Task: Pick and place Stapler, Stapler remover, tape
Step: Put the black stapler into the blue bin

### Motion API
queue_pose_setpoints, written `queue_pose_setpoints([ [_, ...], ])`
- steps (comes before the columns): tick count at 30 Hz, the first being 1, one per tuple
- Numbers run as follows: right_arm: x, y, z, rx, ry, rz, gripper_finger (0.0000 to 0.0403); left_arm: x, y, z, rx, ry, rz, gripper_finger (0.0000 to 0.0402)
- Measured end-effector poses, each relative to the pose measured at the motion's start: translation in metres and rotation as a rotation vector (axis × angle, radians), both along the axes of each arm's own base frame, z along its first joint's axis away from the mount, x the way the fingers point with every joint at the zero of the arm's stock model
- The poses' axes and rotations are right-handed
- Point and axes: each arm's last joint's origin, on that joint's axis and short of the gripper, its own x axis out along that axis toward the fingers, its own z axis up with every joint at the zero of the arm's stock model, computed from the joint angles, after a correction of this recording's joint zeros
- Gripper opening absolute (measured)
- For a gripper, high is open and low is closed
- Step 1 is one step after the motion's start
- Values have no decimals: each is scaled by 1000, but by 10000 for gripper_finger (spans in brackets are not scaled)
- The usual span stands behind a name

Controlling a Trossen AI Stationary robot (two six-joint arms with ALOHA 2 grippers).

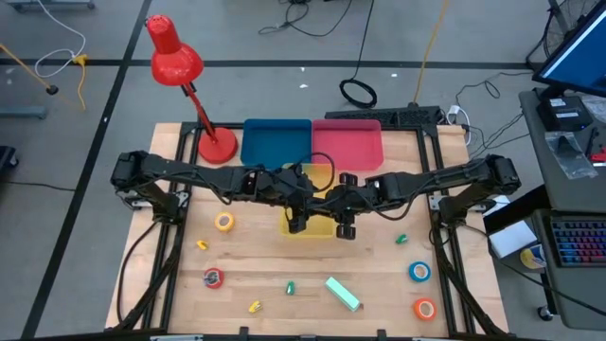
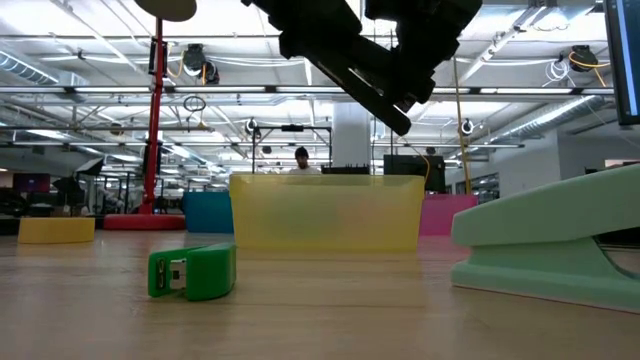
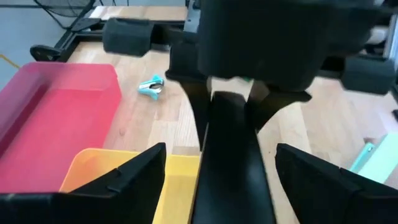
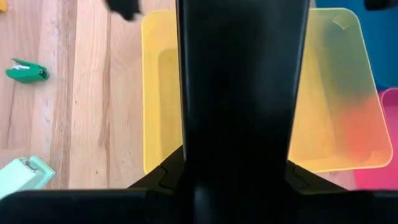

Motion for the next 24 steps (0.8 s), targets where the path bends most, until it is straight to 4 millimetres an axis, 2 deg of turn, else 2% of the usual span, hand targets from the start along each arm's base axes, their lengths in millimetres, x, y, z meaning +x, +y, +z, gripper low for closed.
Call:
queue_pose_setpoints([
  [9,2,0,1,12,-25,-8,116,-2,4,-3,-12,40,18,247],
  [17,4,2,2,32,-42,27,116,-2,5,-3,-59,42,-28,142],
  [24,4,2,2,41,-42,18,126,-2,9,-3,-126,41,-21,139],
])
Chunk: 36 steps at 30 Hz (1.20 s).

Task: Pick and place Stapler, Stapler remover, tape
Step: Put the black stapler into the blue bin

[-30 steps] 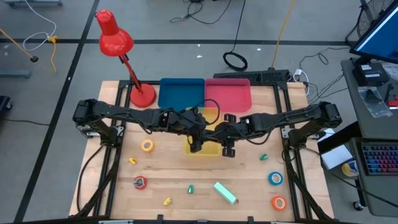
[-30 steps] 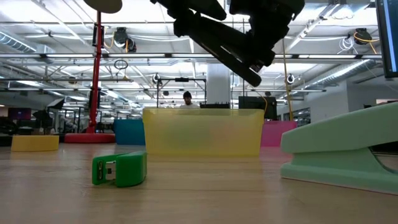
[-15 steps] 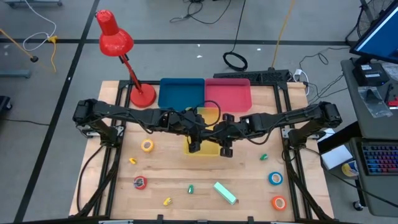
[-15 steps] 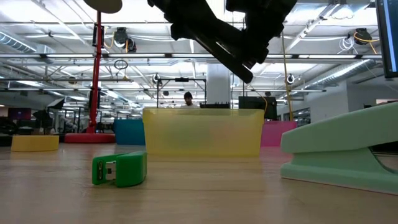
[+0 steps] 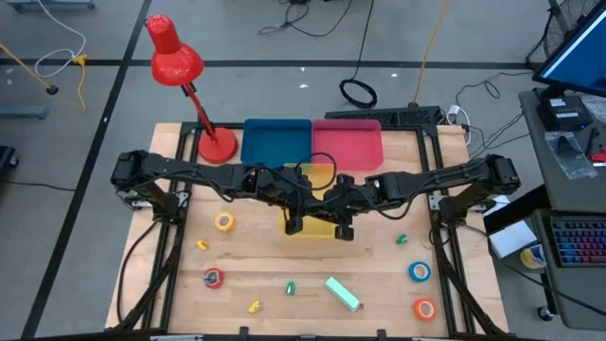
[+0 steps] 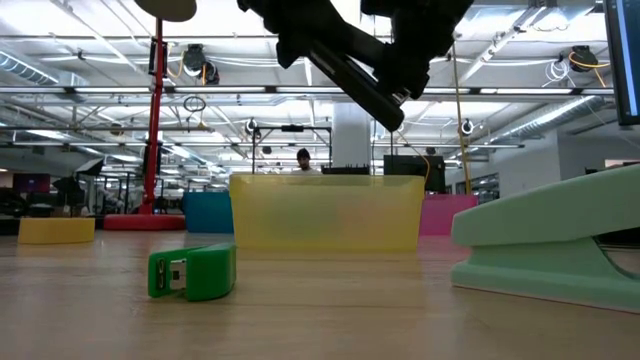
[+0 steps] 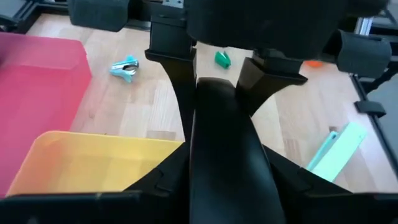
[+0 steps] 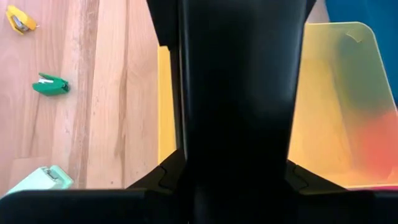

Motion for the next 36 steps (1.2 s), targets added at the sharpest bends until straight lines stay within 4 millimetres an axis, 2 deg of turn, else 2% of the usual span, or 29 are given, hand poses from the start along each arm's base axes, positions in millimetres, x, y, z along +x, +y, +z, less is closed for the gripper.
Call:
queue_pose_setpoints([
  [7,-3,-1,-2,-16,41,-17,194,-2,1,-2,-34,33,60,139],
  [14,-9,-2,-6,-14,116,-23,226,-11,-1,-7,-38,131,98,139],
  [21,-12,-2,-8,-16,150,-22,231,-27,-5,4,32,147,204,139],
  [28,-14,-2,-9,-19,173,-22,220,-47,5,31,192,46,470,139],
  [32,-16,-2,-10,-24,196,-23,215,-51,14,32,266,40,608,139],
  [36,-18,-3,-11,-28,219,-22,216,-52,25,27,301,62,666,139],
])
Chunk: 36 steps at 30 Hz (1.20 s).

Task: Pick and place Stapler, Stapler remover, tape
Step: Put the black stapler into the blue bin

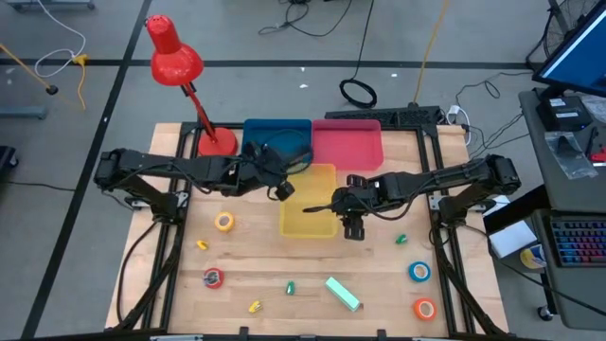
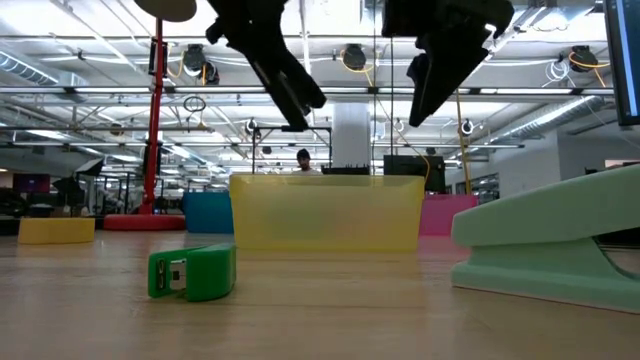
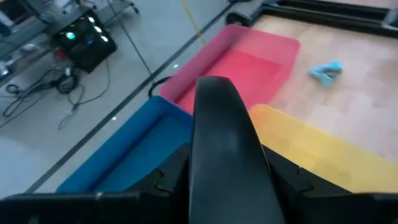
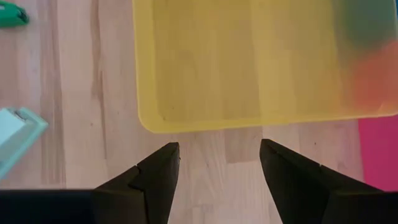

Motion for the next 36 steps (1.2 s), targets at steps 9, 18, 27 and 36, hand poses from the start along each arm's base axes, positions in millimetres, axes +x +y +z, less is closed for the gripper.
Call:
queue_pose_setpoints([
  [9,-8,-1,-3,-28,96,40,216,-7,43,-29,10,18,105,139],
  [18,-10,-1,-4,-41,115,69,217,-13,84,-57,-42,10,21,139],
  [27,-9,-5,-4,-56,115,89,219,-34,133,-75,-76,11,-82,139],
  [36,-7,-18,-3,-23,95,-27,213,-58,169,-86,-96,-45,-250,139],
])
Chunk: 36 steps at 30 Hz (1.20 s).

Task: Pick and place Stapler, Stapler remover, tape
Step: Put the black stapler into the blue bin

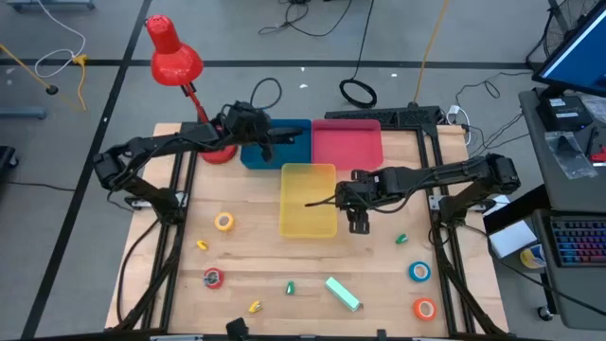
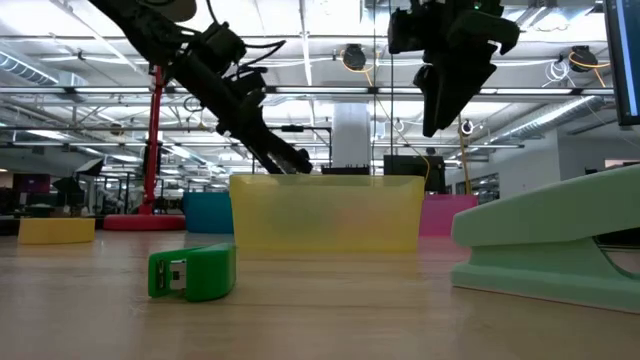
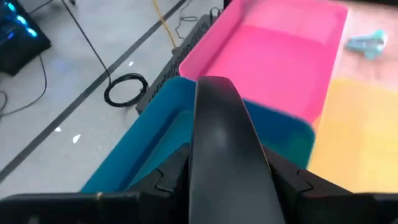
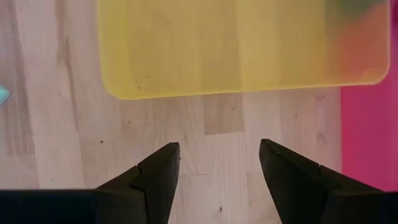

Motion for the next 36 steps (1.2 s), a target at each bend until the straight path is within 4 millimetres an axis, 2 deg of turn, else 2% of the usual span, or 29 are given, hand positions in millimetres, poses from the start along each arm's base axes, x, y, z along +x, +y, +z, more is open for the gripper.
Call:
queue_pose_setpoints([
  [8,0,-8,0,48,-17,-159,212,-22,18,-17,-36,-54,-76,139],
  [16,1,-9,0,77,-34,-239,212,-39,28,-31,12,-64,-103,139],
  [36,5,-8,2,113,-89,-309,211,-31,45,-67,88,27,-145,139],
])
